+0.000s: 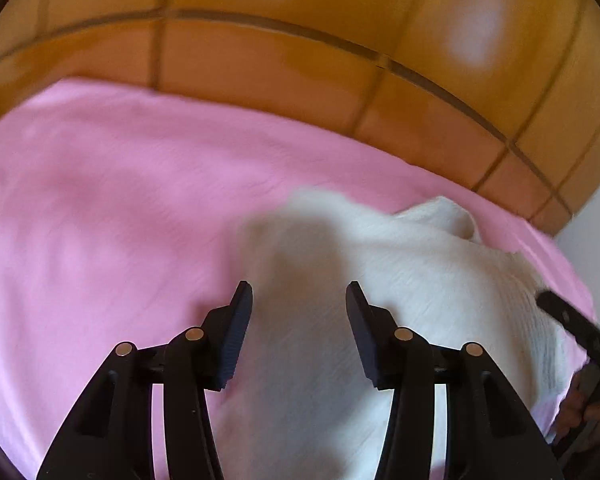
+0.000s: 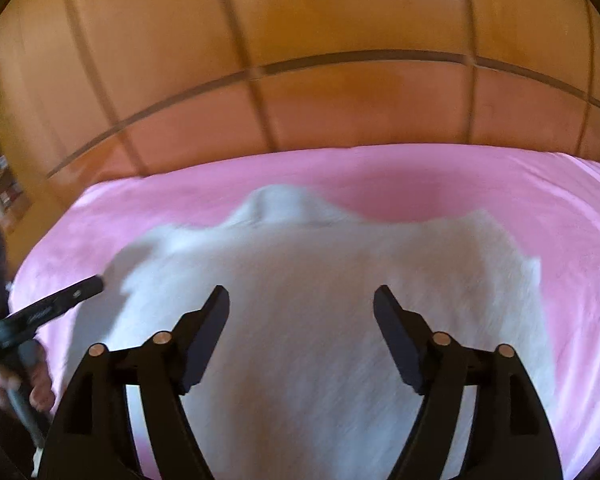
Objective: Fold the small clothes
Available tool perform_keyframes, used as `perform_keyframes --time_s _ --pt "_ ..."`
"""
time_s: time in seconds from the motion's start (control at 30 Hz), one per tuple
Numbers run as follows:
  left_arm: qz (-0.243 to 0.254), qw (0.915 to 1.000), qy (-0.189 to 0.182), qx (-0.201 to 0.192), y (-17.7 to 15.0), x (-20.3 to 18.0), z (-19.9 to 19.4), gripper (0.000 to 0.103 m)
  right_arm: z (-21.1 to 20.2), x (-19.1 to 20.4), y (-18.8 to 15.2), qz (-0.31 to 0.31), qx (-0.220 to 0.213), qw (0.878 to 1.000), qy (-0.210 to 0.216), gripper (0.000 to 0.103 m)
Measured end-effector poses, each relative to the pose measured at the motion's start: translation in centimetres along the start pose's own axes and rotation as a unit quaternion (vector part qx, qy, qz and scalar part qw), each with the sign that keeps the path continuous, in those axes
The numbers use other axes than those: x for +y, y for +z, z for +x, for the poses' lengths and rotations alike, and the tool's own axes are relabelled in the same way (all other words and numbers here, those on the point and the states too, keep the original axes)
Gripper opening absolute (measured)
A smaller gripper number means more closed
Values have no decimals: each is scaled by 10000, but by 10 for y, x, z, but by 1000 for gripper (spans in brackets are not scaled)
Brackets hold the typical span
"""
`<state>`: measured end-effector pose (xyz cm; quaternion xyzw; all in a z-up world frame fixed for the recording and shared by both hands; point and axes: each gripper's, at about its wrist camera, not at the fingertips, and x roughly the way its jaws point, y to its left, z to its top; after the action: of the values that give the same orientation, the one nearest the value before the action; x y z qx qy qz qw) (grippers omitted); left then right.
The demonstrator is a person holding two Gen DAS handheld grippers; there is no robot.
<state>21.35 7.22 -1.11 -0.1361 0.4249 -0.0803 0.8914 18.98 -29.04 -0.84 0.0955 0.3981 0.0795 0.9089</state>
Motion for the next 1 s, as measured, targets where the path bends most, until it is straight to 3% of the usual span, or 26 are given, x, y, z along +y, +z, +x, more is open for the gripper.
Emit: perform_keyframes --time_s 0.17,0.33,0.37,0.43,0.47,0.6,0.73,0.8,1.0 --pt "-577 9976 -332 201 -44 47 -30 48 -17 33 -42 -261 137 9992 265 77" --pt "-415 9981 -293 344 -70 45 -35 48 -5 41 -72 -322 369 9988 62 77" --pt "-335 9987 -131 359 -72 40 -32 48 -4 40 -75 -384 374 9986 -5 77" --pt "-84 9978 537 389 -74 35 -22 43 3 39 -82 -659 416 9966 -285 77" --pt "-86 9972 617 402 -76 35 -21 43 8 35 -88 -788 454 9949 -440 77" --pt "-59 9966 747 336 -73 26 -32 43 10 24 -98 -642 344 9968 -329 78" --pt "94 9974 721 -12 -61 9 -54 44 8 26 -98 -618 353 9967 -387 83" --pt "163 9976 647 -185 -52 0 -63 57 5 29 -97 -597 374 9968 -382 85" --pt "503 9957 599 -494 -35 -25 -75 59 -13 27 -84 -374 297 9985 -279 88"
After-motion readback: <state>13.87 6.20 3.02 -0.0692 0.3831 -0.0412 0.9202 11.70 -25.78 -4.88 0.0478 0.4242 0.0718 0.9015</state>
